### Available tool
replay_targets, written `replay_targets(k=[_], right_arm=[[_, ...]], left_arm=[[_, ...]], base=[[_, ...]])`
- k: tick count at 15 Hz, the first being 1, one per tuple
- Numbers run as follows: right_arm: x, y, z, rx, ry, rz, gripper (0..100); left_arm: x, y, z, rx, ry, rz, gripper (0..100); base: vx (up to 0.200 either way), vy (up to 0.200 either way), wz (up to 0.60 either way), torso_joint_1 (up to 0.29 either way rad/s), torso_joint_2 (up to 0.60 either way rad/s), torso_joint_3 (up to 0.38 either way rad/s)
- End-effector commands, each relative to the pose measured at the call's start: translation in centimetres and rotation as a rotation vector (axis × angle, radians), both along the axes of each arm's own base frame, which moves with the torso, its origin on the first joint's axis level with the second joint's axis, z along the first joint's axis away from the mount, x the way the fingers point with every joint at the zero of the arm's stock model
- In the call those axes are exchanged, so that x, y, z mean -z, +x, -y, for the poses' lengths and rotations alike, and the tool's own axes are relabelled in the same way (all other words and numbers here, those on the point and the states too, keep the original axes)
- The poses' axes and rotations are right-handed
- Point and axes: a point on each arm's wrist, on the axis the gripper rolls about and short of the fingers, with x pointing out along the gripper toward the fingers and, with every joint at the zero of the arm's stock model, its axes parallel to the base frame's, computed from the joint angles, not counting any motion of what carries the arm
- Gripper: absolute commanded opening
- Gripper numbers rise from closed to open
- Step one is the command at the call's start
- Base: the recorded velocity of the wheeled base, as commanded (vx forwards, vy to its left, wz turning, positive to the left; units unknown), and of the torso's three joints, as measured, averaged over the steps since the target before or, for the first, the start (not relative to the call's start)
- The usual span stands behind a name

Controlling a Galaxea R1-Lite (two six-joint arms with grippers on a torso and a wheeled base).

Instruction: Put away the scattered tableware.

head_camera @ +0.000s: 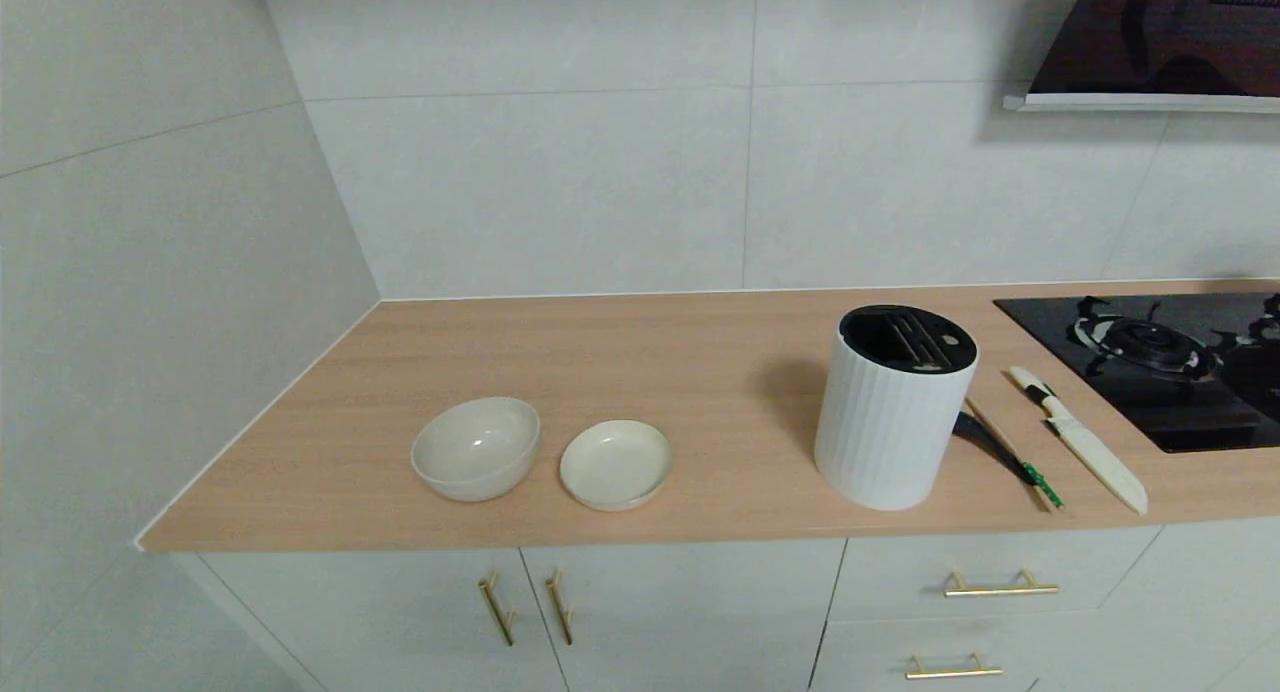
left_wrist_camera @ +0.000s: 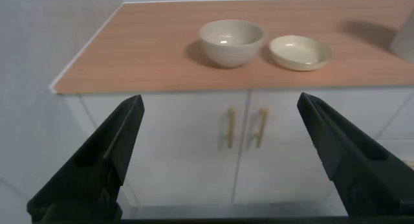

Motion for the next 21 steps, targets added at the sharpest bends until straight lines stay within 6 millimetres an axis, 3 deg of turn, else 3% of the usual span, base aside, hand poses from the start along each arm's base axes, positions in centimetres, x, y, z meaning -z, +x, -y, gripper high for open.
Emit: replay_targets(k=[1, 16, 21], right_arm=[[-0.01, 0.01, 0.00, -0.001, 0.000, -0.001, 100], [-0.01, 0.01, 0.00, -0.001, -0.002, -0.001, 100], [-0.01, 0.01, 0.00, -0.001, -0.002, -0.001, 100]], left_arm=[[0.00, 0.00, 0.00, 0.000, 0.000, 0.000, 100], [0.00, 0.00, 0.00, 0.000, 0.000, 0.000, 100], [0.00, 0.00, 0.00, 0.000, 0.001, 0.000, 100]], base=[[0.000, 0.200, 0.00, 0.002, 0.01, 0.002], [0.000, 0.200, 0.00, 0.003, 0.00, 0.001], [0.000, 0.000, 0.00, 0.000, 0.00, 0.000]])
